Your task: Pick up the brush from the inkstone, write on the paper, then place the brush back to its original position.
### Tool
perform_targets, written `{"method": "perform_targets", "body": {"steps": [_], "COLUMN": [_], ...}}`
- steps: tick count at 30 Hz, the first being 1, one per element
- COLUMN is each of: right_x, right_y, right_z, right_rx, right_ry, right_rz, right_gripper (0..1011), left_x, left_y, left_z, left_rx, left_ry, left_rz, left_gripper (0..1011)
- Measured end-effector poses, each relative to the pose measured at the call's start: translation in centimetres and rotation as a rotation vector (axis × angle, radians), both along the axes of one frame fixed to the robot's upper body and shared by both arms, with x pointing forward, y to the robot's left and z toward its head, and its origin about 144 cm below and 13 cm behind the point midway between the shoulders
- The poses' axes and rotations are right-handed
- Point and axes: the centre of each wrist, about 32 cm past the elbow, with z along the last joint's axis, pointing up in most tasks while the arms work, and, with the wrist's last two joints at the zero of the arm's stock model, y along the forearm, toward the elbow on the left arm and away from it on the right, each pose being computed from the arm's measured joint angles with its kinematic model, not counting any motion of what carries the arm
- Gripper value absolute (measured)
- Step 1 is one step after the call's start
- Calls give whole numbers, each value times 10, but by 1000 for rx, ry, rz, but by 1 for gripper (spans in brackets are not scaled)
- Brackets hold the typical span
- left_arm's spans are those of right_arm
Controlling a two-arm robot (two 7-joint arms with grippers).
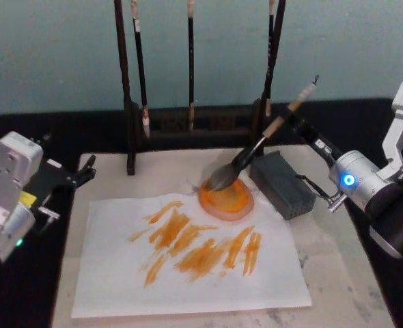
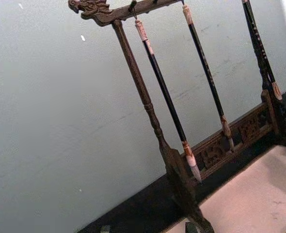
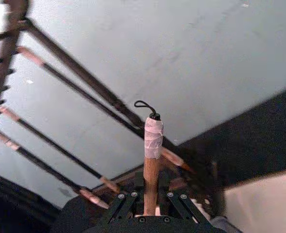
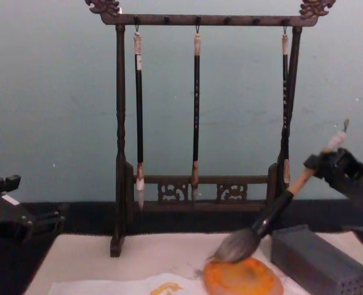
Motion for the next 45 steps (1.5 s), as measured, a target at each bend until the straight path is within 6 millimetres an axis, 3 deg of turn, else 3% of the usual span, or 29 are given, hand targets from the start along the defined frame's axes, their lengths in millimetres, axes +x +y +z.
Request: {"method": "perform_targets", "body": {"steps": [23, 34, 45], "right_x": [-39, -59, -54], "right_y": [30, 46, 59], "right_z": [26, 16, 3], "right_rx": [-358, -498, -607], "right_ry": [-327, -481, -619], "right_rz": [157, 185, 177], "right_gripper": [168, 168, 168], "left_x": [0, 0, 0], "left_y": [0, 0, 0], "left_z": [0, 0, 0], "left_rx": [0, 0, 0], "left_ry": [0, 0, 0], "left_rz": [0, 0, 0], "left_gripper": [1001, 1001, 1001]}}
